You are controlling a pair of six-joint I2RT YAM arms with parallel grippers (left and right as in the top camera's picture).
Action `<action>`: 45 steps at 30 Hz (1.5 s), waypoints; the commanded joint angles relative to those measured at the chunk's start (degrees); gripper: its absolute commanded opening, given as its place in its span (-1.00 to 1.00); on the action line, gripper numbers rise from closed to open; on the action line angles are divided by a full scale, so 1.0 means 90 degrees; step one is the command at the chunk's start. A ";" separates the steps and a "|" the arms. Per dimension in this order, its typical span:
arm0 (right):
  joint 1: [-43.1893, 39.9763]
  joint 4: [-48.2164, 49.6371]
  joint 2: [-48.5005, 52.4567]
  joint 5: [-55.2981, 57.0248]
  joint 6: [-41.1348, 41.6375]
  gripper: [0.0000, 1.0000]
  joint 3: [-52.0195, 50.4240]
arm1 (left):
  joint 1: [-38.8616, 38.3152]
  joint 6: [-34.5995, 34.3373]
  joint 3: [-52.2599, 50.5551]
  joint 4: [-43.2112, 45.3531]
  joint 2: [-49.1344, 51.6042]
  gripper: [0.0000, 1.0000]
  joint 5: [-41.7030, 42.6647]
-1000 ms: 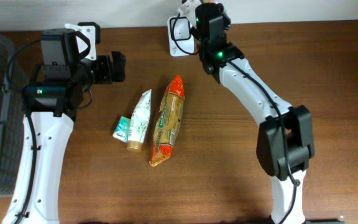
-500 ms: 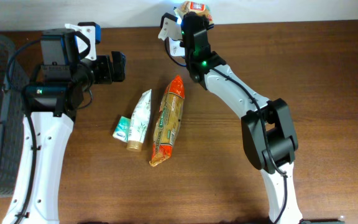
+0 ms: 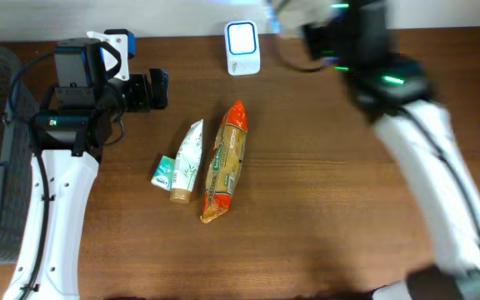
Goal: Scan the item barcode
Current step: 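Hold the snack bag up to the scanner, then drop it at right, then grasp the spaghetti pack with the right gripper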
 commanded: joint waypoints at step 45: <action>0.1649 -0.2125 0.4007 -0.2091 0.4925 -0.20 -0.0187 | -0.0007 -0.0039 0.0034 0.0000 -0.0017 0.98 -0.0002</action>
